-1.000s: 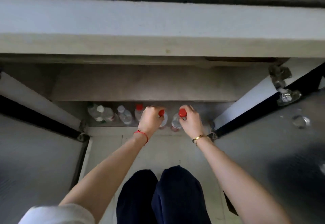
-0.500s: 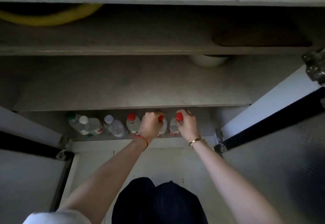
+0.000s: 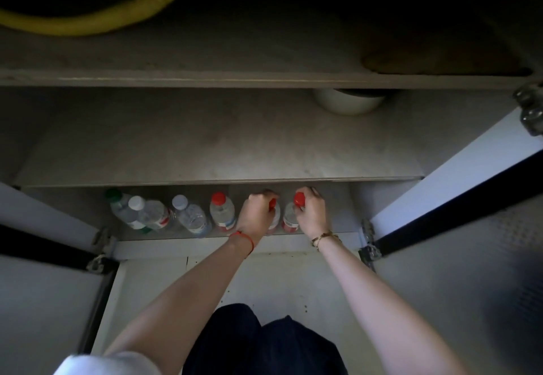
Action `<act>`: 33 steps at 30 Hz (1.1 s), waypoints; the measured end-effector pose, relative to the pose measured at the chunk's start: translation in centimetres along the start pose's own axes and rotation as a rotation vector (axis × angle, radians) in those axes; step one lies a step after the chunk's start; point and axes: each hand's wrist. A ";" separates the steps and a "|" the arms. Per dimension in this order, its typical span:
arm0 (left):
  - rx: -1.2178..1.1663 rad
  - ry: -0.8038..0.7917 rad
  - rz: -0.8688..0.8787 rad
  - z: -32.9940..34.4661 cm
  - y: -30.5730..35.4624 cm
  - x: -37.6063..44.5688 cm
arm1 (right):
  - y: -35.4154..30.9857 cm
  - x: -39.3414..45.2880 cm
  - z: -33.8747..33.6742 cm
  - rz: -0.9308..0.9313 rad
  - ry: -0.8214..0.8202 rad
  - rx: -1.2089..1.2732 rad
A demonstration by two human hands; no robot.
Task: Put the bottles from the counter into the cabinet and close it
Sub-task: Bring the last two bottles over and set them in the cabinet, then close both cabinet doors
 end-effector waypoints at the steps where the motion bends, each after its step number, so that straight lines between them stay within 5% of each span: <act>1: -0.009 -0.004 -0.014 0.0 0.1 0.0 | -0.1 0.0 -0.1 0.013 -0.002 -0.010; 7: -0.007 -0.069 -0.067 -1.2 0.9 -1.2 | -0.7 -1.7 -1.7 0.055 -0.061 -0.055; 14: 0.001 0.072 -0.031 -4.0 2.5 -5.8 | -0.6 -6.4 -4.0 -0.063 -0.023 -0.064; 33: 0.199 0.717 0.057 -14.2 3.2 -30.4 | -7.6 -22.0 -2.8 -0.680 0.094 0.043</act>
Point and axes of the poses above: each hand's wrist, its own x-axis towards the middle knuckle, its own z-axis out of the palm, y = z × x, and after that the axes turned 11 degrees about z, right-handed
